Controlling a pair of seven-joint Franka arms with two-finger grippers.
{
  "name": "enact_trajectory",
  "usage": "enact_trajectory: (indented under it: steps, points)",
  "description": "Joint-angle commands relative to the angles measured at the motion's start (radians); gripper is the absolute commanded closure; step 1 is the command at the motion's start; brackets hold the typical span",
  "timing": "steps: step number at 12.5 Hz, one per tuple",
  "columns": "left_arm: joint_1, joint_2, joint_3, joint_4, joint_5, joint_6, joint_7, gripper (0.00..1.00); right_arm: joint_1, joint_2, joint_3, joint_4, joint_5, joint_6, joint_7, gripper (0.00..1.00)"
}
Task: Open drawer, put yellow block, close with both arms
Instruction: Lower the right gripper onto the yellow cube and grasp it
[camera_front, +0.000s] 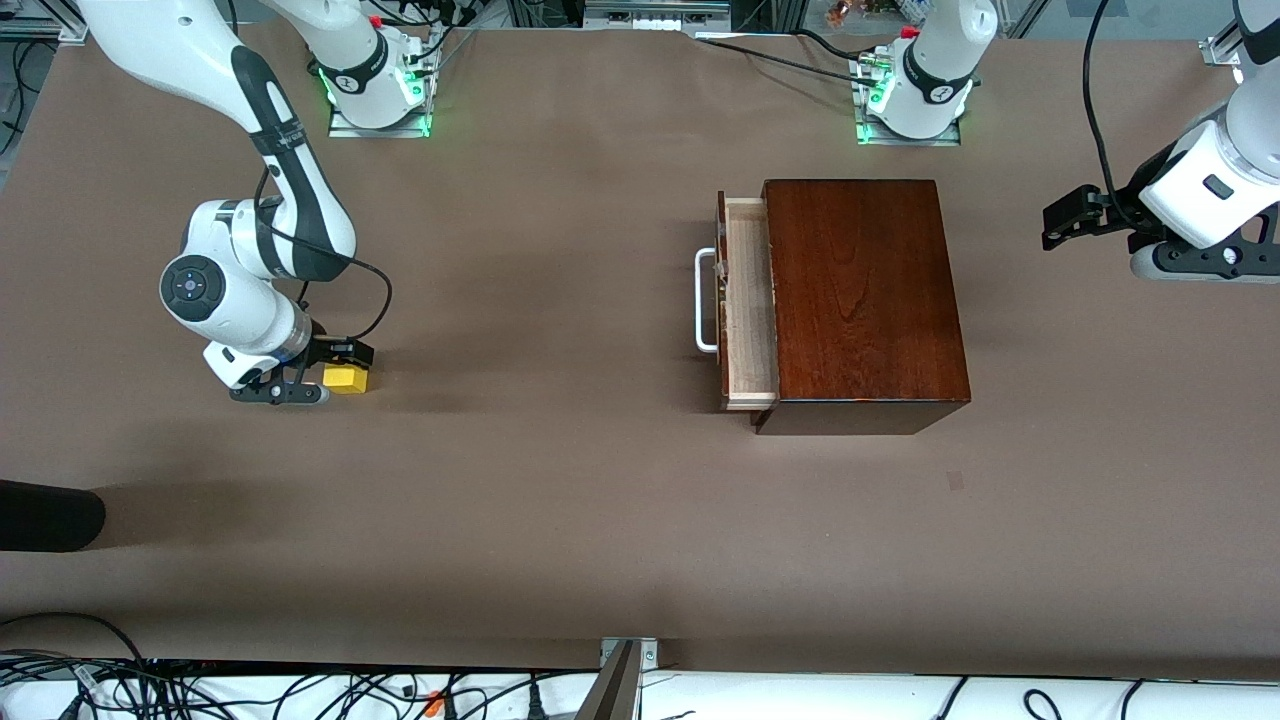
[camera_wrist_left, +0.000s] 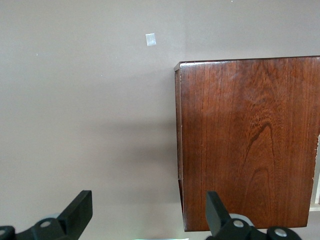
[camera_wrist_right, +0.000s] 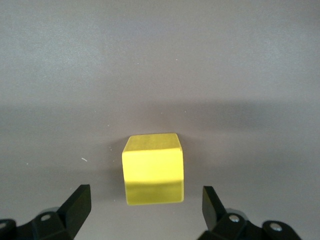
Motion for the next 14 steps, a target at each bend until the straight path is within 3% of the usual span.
enact_trajectory:
  steps: [1, 4, 7, 9, 14]
  points:
    - [-0.011, -0.002, 0.010, 0.005, -0.010, -0.012, -0.002, 0.00, -0.006, 0.008, 0.003, -0.018, 0.020, 0.041, 0.001, 0.04]
    - [-0.011, -0.001, 0.010, 0.005, -0.010, -0.012, -0.002, 0.00, -0.006, 0.026, 0.003, -0.022, 0.020, 0.063, 0.001, 0.10]
    - [-0.009, -0.002, 0.010, 0.005, -0.010, -0.015, -0.001, 0.00, -0.010, 0.032, 0.002, -0.020, 0.018, 0.076, -0.012, 0.31]
    - [-0.011, -0.002, 0.010, 0.005, -0.010, -0.015, -0.001, 0.00, -0.019, 0.037, 0.002, -0.015, 0.018, 0.076, -0.017, 0.33]
    - [-0.009, -0.002, 0.010, 0.005, -0.010, -0.015, -0.001, 0.00, -0.018, 0.023, 0.003, -0.005, 0.015, 0.069, -0.049, 0.74]
